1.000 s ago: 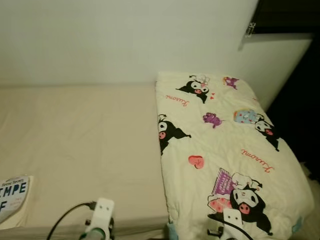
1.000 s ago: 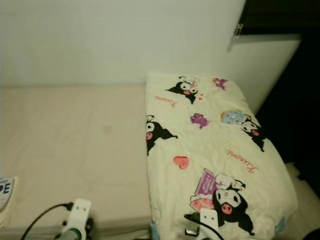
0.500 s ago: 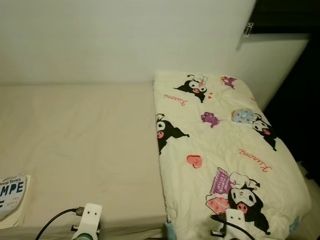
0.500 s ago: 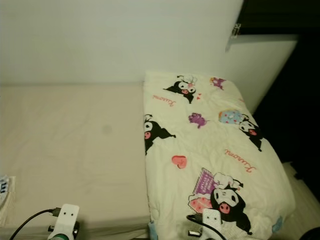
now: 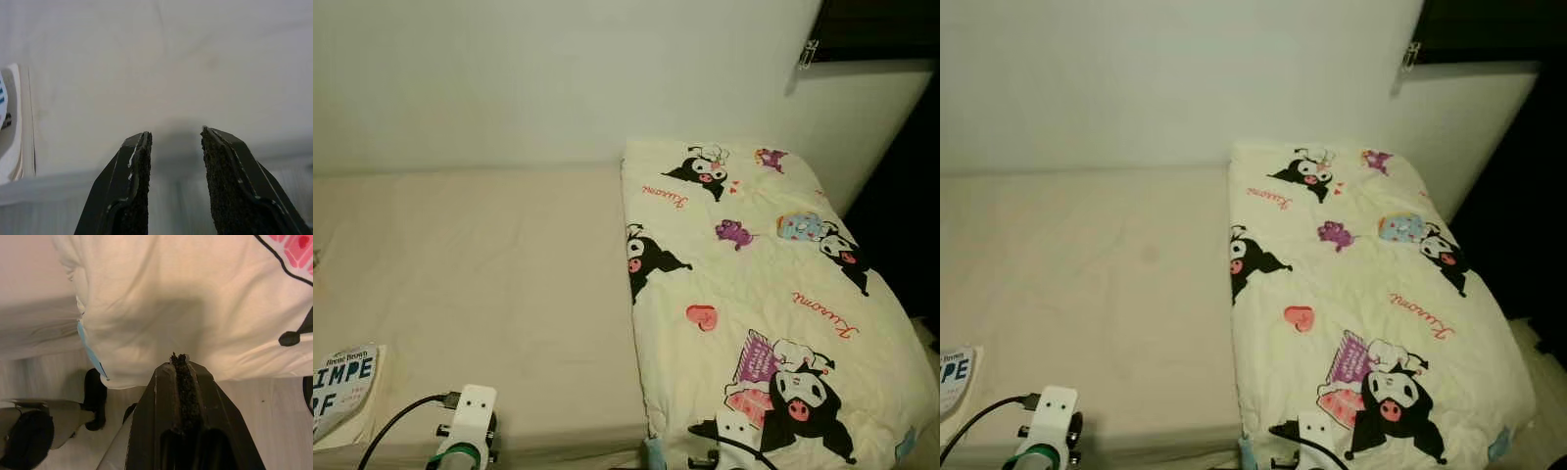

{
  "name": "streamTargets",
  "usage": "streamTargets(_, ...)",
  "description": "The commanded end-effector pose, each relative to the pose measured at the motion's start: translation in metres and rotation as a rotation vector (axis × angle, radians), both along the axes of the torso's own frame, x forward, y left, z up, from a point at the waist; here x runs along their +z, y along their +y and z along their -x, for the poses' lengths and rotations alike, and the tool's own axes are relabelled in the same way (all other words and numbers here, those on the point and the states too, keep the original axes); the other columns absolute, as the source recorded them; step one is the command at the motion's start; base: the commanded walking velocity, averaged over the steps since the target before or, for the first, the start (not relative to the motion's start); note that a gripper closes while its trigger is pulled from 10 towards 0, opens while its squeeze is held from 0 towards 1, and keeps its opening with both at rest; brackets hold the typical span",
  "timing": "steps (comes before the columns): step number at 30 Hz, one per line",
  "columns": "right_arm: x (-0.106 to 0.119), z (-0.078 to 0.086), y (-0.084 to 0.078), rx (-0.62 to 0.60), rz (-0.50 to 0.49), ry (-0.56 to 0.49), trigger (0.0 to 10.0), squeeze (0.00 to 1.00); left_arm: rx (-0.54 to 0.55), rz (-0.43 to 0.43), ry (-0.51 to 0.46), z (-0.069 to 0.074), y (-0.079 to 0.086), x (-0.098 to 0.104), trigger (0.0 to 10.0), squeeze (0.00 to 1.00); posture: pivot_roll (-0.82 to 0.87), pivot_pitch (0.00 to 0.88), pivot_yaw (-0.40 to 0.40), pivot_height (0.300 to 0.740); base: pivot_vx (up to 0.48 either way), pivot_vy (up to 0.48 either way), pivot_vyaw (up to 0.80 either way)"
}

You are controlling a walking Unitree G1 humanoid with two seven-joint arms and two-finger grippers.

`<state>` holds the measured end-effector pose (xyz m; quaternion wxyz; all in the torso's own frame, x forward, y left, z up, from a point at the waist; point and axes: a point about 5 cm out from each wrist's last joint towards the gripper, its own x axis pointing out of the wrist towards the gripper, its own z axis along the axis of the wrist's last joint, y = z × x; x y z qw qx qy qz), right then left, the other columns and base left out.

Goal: Clean up the room

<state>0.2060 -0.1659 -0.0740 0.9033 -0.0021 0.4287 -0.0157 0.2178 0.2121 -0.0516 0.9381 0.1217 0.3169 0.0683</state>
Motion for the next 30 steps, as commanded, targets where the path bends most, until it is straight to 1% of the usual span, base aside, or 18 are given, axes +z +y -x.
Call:
streamTargets(1,-0.003,0.005,-0.001,0.018,0.018,0.014,10.0,0.0,0.012,0.014,0.083,0.016,-0.001,-0.012,10.0,0.0,-0.04,0.0,0.107,0.74,0.0,0.0,0.0)
streamTargets(2,-0.002,0.004,-0.003,0.036,0.044,0.006,10.0,0.0,-0.015,0.02,0.111,0.02,-0.005,-0.016,10.0,0.0,-0.04,0.0,0.117,0.74,0.0,0.0,0.0)
streamTargets(3,-0.003,0.007,-0.008,0.053,0.075,0.009,10.0,0.0,-0.066,0.028,0.151,0.025,-0.014,-0.021,10.0,0.0,-0.02,0.0,0.1,0.74,0.0,0.0,0.0)
streamTargets(4,-0.003,0.007,-0.008,0.053,0.075,0.009,10.0,0.0,-0.066,0.028,0.151,0.025,-0.014,-0.021,10.0,0.0,-0.02,0.0,0.1,0.74,0.0,0.0,0.0)
streamTargets(5,-0.003,0.008,-0.012,0.044,0.078,0.008,10.0,0.0,-0.13,0.026,0.152,0.023,-0.024,-0.021,10.0,0.0,-0.02,0.0,0.088,0.74,0.0,0.0,0.0)
streamTargets(7,-0.006,0.016,-0.018,0.018,0.085,0.027,10.0,0.0,-0.192,0.017,0.145,0.021,-0.036,-0.021,10.0,0.0,0.0,0.0,0.059,0.74,0.0,0.0,0.0)
streamTargets(8,-0.007,0.018,-0.019,0.014,0.08,0.034,10.0,0.0,-0.201,0.015,0.139,0.019,-0.038,-0.02,10.0,0.0,0.0,0.0,0.059,0.74,0.0,0.0,0.0)
streamTargets(10,-0.007,0.018,-0.018,0.03,0.104,0.027,10.0,0.0,-0.163,0.035,0.113,0.015,-0.037,-0.017,10.0,0.0,-0.03,0.0,0.072,0.74,0.0,0.0,0.0)
streamTargets(12,-0.006,0.017,-0.02,0.011,0.115,0.014,10.0,0.0,-0.147,0.045,0.105,0.014,-0.039,-0.017,10.0,0.0,-0.04,0.0,0.085,0.74,0.0,0.0,0.0)
streamTargets(19,-0.003,0.014,-0.025,-0.023,0.117,-0.015,10.0,0.0,-0.186,0.042,0.095,0.01,-0.045,-0.015,10.0,0.0,-0.07,0.0,0.082,0.74,0.0,0.0,0.0)
streamTargets(20,0.003,0.007,-0.03,-0.054,0.108,-0.085,10.0,0.0,-0.278,0.049,0.024,-0.005,-0.058,-0.005,10.0,0.0,-0.09,0.0,0.072,0.74,0.0,0.0,0.0)
streamTargets(21,0.005,0.006,-0.032,-0.067,0.103,-0.113,10.0,0.0,-0.328,0.053,-0.012,-0.01,-0.065,0.001,10.0,0.0,-0.1,0.0,0.066,0.74,0.0,0.0,0.0)
streamTargets(22,0.005,0.006,-0.032,-0.067,0.103,-0.113,10.0,0.0,-0.328,0.053,-0.012,-0.01,-0.065,0.001,10.0,0.0,-0.1,0.0,0.066,0.74,0.0,0.0,0.0)
streamTargets(24,0.007,0.006,-0.033,-0.08,0.098,-0.14,10.0,0.0,-0.396,0.046,-0.051,-0.016,-0.072,0.006,10.0,0.0,-0.1,0.0,0.063,0.74,0.0,0.0,0.0)
streamTargets(25,0.007,0.006,-0.033,-0.08,0.098,-0.14,10.0,0.0,-0.396,0.046,-0.051,-0.016,-0.072,0.006,10.0,0.0,-0.1,0.0,0.063,0.74,0.0,0.0,0.0)
streamTargets(26,0.007,0.008,-0.035,-0.09,0.104,-0.144,10.0,0.0,-0.427,0.033,-0.064,-0.017,-0.073,0.008,10.0,0.0,-0.13,0.0,0.051,0.74,0.0,0.0,0.0)
streamTargets(28,0.005,0.013,-0.039,-0.111,0.114,-0.132,10.0,0.0,-0.433,0.023,-0.072,-0.017,-0.072,0.009,10.0,0.0,-0.14,0.0,0.041,0.74,0.0,0.0,0.0)
streamTargets(30,0.004,0.018,-0.041,-0.1,0.123,-0.123,10.0,0.0,-0.434,0.005,-0.064,-0.015,-0.07,0.008,10.0,0.0,-0.14,0.0,0.035,0.74,0.0,0.0,0.0)
